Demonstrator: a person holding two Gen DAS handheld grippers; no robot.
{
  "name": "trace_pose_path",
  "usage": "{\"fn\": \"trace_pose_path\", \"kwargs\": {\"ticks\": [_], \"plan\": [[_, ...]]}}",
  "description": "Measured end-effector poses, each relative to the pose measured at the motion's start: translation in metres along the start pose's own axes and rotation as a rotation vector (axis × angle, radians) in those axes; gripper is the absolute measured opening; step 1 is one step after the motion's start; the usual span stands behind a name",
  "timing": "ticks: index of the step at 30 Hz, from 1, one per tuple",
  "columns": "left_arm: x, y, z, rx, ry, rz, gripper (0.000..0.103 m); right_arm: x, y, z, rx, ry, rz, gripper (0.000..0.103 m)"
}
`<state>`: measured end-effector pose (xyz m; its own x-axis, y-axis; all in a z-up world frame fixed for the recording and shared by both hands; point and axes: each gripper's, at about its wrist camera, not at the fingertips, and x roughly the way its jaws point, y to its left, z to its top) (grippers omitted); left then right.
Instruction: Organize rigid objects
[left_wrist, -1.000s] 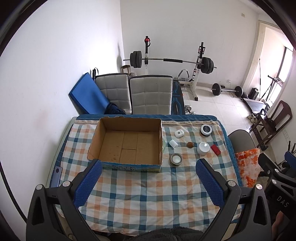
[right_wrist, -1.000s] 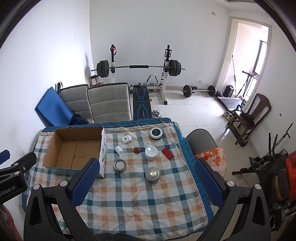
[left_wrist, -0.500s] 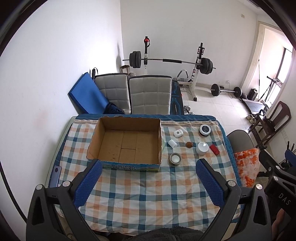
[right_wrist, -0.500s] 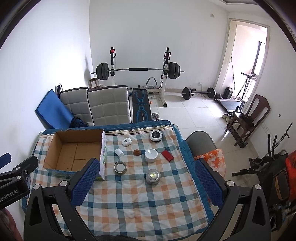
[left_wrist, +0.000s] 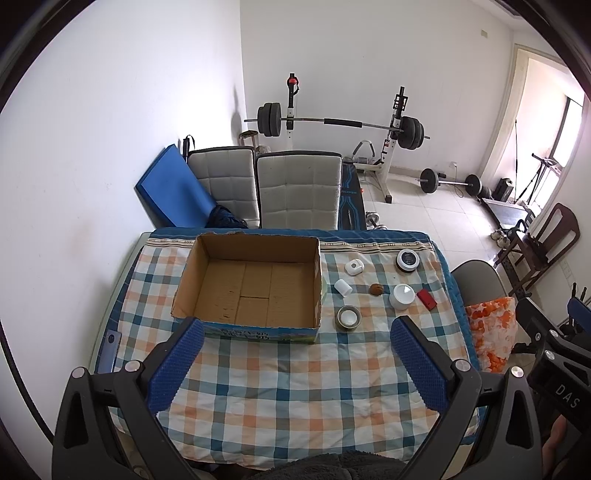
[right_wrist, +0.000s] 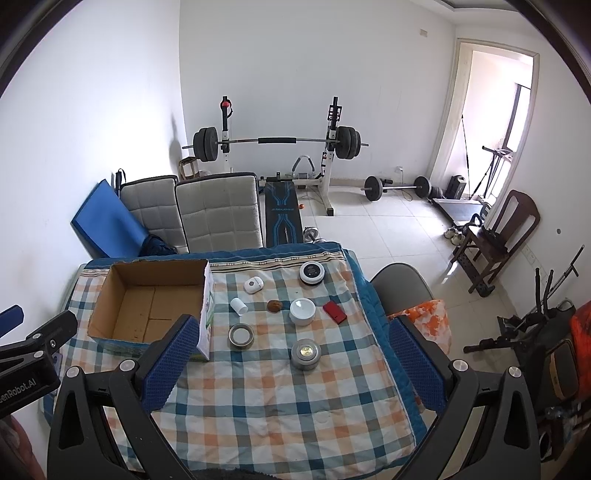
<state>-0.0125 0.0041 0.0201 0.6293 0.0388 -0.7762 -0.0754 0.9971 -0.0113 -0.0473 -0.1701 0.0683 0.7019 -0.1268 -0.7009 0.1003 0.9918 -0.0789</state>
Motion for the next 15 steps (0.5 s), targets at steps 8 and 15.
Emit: {"fn": "trace_pose_path", "kwargs": {"ticks": [8,15], "plan": [[-0.0011,0.0006,-0.0018,-0.001,0.0,-0.004,0.103,0.0002,-0.0001,-0.0006,-0.001,-0.002,-0.003,0.103],[-0.0011,-0.0004,-0.0025,0.0,0.0,-0.004,0.103,0.001,-0.0008,-0.0008,-0.002,0.0,-0.003,0.103]]}}
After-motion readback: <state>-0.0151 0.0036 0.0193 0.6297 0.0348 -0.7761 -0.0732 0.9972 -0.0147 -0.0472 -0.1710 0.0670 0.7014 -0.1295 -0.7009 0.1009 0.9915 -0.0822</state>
